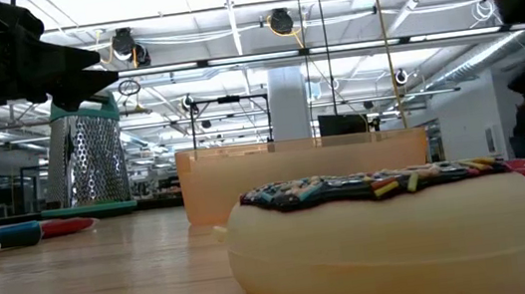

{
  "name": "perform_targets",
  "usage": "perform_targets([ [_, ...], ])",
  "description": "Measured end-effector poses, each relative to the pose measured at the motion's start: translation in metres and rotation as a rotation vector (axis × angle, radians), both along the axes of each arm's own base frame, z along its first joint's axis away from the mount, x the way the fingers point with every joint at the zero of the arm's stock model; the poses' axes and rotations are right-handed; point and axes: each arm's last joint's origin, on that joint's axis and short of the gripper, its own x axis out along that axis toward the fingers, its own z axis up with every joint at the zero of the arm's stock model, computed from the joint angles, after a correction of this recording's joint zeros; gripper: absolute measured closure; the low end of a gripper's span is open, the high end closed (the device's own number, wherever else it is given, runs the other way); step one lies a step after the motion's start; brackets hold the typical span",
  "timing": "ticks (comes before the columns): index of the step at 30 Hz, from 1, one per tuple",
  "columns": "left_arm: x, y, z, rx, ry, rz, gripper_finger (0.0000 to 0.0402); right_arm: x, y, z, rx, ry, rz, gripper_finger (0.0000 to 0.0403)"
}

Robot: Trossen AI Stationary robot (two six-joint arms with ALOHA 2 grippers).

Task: Pick & Place Food Item
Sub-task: Put the right red popcorn bag into the orange bin

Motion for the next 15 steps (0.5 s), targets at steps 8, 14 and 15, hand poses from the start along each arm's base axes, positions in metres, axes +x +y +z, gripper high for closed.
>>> perform_targets([
  [8,0.000,0.000,0.000,0.000,-0.001,0.000,0.0096,-0.008,-0.025,-0.010,-0.088,0.190,-0.298,0.0206],
  [14,0.000,0.000,0.000,0.000,0.000,0.000,0.0096,-0.005,-0.038,-0.004,-0.042,0.166,-0.405,0.0215],
  [15,0.000,0.000,0.000,0.000,0.000,0.000,0.0096,-0.005,-0.040,-0.003,-0.036,0.157,-0.417,0.0216],
])
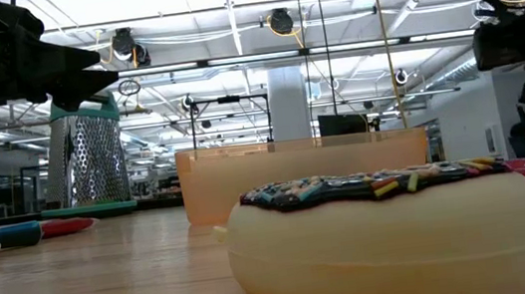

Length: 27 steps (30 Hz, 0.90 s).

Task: Pick & Place Food Item
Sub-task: Put the right red popcorn bag into the orange bin

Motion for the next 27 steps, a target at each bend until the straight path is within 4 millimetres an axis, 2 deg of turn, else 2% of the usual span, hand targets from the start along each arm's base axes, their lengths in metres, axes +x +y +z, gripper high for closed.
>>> perform_targets([
  [3,0.000,0.000,0.000,0.000,0.000,0.000,0.0096,0.001,-0.009,0.005,-0.033,-0.049,-0.020,0.0216],
  [8,0.000,0.000,0.000,0.000,0.000,0.000,0.0096,0.004,-0.028,0.010,-0.213,-0.104,-0.058,0.0216],
  [13,0.000,0.000,0.000,0.000,0.000,0.000,0.0096,0.005,-0.040,0.006,-0.310,-0.037,-0.015,0.0219],
  [18,0.000,0.000,0.000,0.000,0.000,0.000,0.0096,0.003,-0.045,-0.003,-0.333,0.081,-0.017,0.0228],
  [27,0.000,0.000,0.000,0.000,0.000,0.000,0.0096,0.008,-0.045,-0.015,-0.348,0.168,-0.009,0.0235],
])
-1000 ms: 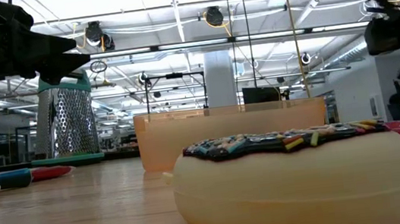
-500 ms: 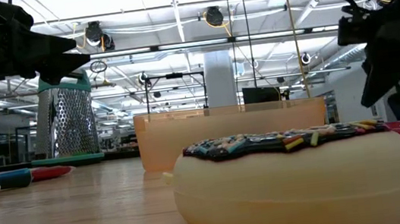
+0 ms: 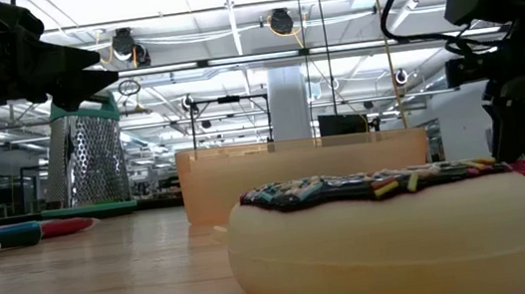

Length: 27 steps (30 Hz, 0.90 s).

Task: Pick & Place Food Item
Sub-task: Put the right red popcorn bag into the orange bin

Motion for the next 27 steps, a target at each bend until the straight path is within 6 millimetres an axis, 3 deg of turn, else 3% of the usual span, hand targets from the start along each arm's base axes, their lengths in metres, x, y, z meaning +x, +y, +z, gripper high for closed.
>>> perform_targets([
  [11,0.0000,0.0000,0.0000,0.000,0.000,0.000,0.0096,0.0045,-0.0054,-0.0089,0.020,0.044,-0.116,0.0248],
  [16,0.0000,0.0000,-0.0001,0.000,0.001,0.000,0.0096,0.0058,-0.0064,-0.0091,0.068,0.036,-0.127,0.0297],
  [22,0.0000,0.0000,0.0000,0.000,0.000,0.000,0.0096,0.0075,-0.0062,-0.0089,0.071,0.019,-0.122,0.0385],
  [27,0.0000,0.0000,0.0000,0.000,0.000,0.000,0.0096,0.0091,-0.0065,-0.0088,0.052,0.004,-0.106,0.0398],
])
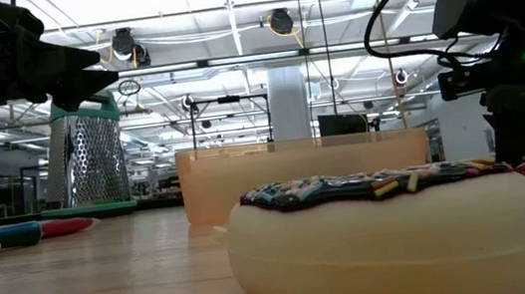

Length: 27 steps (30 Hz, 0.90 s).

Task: Pick & Place Food Item
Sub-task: Put the right red popcorn bag into the orange bin, then put the right black food coloring bottle into the blue bin

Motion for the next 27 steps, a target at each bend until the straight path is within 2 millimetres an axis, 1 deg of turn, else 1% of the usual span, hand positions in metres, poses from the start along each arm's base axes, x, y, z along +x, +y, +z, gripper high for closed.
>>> perform_targets([
  [5,0.000,0.000,0.000,0.000,0.000,0.000,0.0096,0.003,-0.001,0.003,-0.056,-0.052,0.027,0.0402],
  [10,0.000,0.000,0.000,0.000,0.000,0.000,0.0096,0.005,-0.003,0.012,-0.114,-0.134,0.039,0.0402],
  [15,0.000,0.000,0.000,0.000,0.000,0.000,0.0096,0.003,-0.005,0.024,-0.199,-0.237,0.016,0.0403],
  [19,0.000,0.000,0.000,0.000,0.000,0.000,0.0096,0.003,-0.007,0.039,-0.264,-0.356,0.007,0.0403],
  [23,0.000,0.000,0.000,0.000,0.000,0.000,0.0096,-0.001,-0.006,0.047,-0.208,-0.427,0.031,0.0403],
  [25,0.000,0.000,0.000,0.000,0.000,0.000,0.0096,-0.001,-0.003,0.051,-0.131,-0.467,0.077,0.0403],
  [27,0.000,0.000,0.000,0.000,0.000,0.000,0.0096,0.001,0.000,0.057,-0.047,-0.542,0.160,0.0401],
])
